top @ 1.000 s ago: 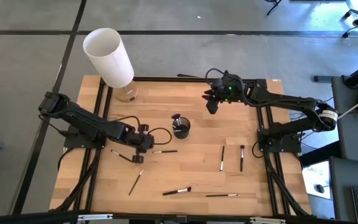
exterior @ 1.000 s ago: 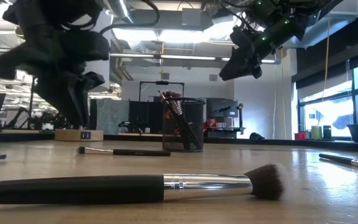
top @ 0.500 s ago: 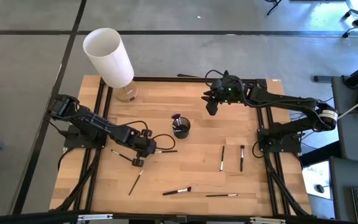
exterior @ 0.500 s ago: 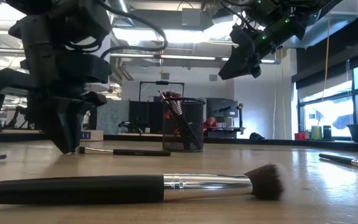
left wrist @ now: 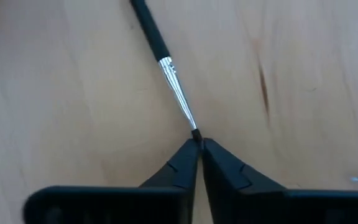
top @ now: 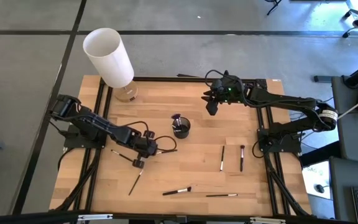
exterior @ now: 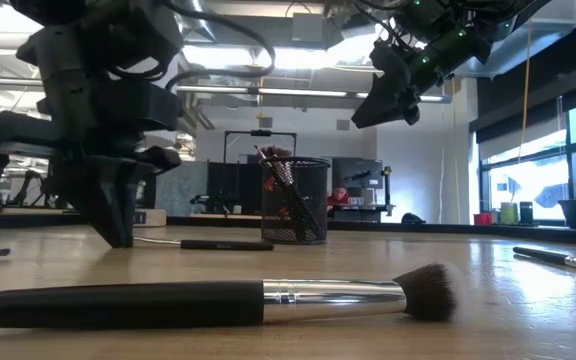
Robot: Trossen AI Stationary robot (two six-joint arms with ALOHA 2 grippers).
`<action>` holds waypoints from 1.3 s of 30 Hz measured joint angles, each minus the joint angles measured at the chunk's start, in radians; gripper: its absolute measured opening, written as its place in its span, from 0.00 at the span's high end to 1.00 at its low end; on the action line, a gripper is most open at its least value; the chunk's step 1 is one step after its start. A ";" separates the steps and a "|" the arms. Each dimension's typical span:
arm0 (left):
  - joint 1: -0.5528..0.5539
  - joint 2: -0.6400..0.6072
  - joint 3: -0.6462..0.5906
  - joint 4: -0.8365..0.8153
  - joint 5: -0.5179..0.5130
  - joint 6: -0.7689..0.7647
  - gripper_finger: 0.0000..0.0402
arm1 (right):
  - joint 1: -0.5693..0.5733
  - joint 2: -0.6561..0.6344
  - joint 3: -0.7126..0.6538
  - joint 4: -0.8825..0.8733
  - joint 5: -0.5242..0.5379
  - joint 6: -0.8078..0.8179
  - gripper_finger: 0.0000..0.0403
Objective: Pick & Place Makeup Brushes
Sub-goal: Put the eyeshadow brush into the makeup brush holder
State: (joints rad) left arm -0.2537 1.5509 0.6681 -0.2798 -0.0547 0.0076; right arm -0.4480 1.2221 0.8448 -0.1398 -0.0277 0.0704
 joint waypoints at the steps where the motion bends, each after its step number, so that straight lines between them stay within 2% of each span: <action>1: 0.000 0.002 0.000 0.000 -0.003 0.006 0.98 | 0.000 0.000 0.000 0.000 0.000 0.000 0.70; 5: -0.002 -0.004 0.002 -0.010 -0.032 0.038 0.99 | 0.000 0.000 0.000 0.000 0.000 0.000 0.70; 7: -0.010 -0.014 0.014 -0.053 -0.098 0.113 0.99 | 0.000 0.000 0.000 0.000 0.000 0.000 0.70; 9: -0.026 -0.030 0.034 -0.129 -0.250 0.216 0.99 | 0.000 0.000 0.000 0.000 0.000 0.000 0.70; 14: -0.061 -0.058 0.129 -0.224 -0.711 0.595 0.99 | 0.000 0.000 0.000 0.000 0.000 0.000 0.70; 17: -0.042 -0.067 0.189 -0.210 -0.872 0.779 0.99 | 0.000 0.000 0.000 0.000 0.000 0.000 0.70; 20: -0.023 -0.070 0.228 -0.225 -0.891 0.883 0.99 | 0.000 0.000 0.000 0.000 0.000 0.000 0.70; 28: -0.012 -0.089 0.262 -0.219 -0.795 1.146 0.99 | 0.000 0.000 0.000 -0.016 0.000 -0.006 0.70; 39: 0.028 -0.108 0.267 -0.085 -0.872 1.390 0.99 | 0.000 0.000 0.000 -0.016 0.000 -0.006 0.70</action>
State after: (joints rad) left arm -0.2254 1.4427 0.9348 -0.3647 -0.9265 1.3978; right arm -0.4484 1.2217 0.8448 -0.1554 -0.0276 0.0647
